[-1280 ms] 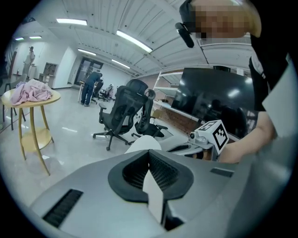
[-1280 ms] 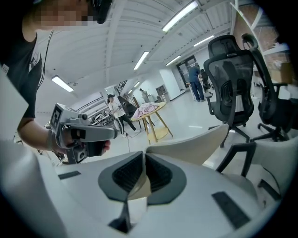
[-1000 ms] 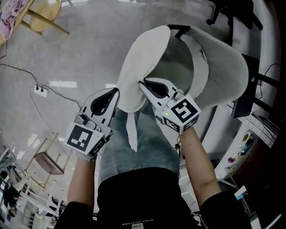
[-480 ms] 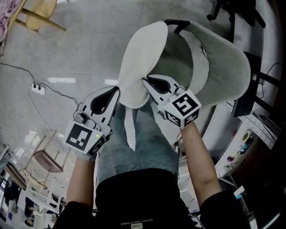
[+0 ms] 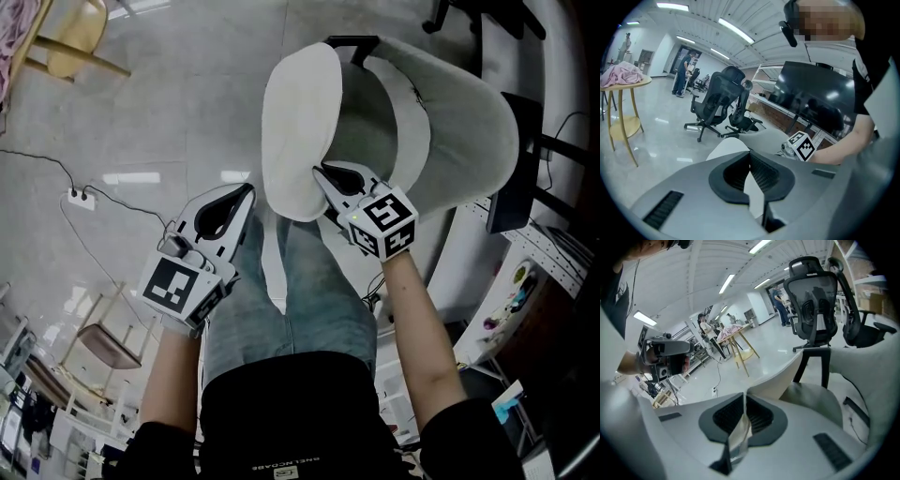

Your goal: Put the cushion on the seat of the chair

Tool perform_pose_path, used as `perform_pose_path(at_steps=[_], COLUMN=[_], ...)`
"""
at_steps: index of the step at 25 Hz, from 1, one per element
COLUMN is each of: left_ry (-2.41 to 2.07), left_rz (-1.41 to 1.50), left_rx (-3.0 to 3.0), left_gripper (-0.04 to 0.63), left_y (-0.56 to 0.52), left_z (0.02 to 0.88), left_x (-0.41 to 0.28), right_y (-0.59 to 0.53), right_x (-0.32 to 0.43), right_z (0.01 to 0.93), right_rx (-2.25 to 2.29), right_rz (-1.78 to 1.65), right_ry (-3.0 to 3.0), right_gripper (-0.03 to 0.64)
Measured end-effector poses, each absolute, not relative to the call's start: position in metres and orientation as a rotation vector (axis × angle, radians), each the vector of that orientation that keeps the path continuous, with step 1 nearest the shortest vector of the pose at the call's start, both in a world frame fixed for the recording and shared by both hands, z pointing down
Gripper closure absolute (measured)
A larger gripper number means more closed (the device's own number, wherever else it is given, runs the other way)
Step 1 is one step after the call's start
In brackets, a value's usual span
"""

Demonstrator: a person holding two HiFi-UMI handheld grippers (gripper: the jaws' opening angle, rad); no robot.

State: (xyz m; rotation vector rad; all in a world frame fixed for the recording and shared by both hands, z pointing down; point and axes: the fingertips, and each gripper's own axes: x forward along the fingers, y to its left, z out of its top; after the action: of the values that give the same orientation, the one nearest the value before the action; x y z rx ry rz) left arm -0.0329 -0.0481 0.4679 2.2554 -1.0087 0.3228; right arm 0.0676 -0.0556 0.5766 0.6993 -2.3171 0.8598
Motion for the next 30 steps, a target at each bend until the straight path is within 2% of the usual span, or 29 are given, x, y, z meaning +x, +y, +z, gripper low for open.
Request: perform_pose_path(at_steps=[30], left_ry=[-0.96], left_rz=[0.407], left_rx=[2.271], left_gripper=[0.584], left_y=[-0.03], left_z=[0.475], left_x=[0.003], right_y=[-0.038], right_x=[0.155], right_z=[0.636], right_rx=[0.967], right_rz=[0.928], right_ry=[-2.138], right_gripper=[0.589])
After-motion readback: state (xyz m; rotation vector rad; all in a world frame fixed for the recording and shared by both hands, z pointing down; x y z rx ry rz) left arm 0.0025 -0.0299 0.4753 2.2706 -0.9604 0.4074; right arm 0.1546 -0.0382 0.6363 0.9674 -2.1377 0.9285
